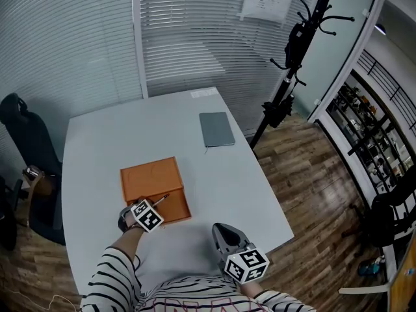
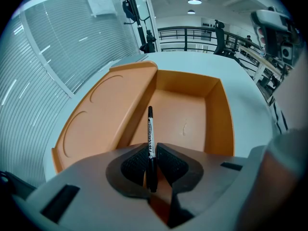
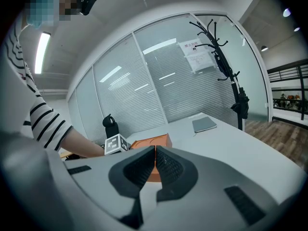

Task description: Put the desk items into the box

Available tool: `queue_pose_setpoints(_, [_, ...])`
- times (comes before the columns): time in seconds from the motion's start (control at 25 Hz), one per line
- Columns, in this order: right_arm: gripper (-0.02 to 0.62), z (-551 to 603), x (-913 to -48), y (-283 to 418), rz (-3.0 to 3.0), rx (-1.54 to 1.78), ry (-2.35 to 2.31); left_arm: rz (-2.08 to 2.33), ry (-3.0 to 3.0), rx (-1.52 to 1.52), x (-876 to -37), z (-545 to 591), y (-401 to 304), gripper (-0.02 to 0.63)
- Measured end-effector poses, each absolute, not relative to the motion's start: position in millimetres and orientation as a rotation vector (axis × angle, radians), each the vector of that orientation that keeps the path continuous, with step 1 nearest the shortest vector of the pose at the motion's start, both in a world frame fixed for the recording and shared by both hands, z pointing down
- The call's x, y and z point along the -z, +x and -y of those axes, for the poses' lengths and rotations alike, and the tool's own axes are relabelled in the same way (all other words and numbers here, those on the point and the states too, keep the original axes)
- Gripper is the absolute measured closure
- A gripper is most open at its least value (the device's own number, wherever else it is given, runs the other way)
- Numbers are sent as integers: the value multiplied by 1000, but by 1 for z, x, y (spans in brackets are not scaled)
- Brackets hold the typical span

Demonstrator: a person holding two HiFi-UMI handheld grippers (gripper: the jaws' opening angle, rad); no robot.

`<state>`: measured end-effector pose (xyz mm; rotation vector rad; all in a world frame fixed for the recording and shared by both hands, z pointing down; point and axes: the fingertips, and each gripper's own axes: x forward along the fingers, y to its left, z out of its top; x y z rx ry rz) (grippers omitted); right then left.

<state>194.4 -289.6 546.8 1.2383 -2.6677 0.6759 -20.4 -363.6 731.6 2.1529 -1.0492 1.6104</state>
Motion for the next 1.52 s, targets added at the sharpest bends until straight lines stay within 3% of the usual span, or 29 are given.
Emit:
queue_pose_setpoints(0.72, [569,270,-534,196,2639,-669,1332,1137,2293,-1530,-696,359,-20,549])
queue_pose_setpoints(1.52, [569,218,-525,159,2607,-682,1432,1317,2571,-1063,-602,335,-21,583])
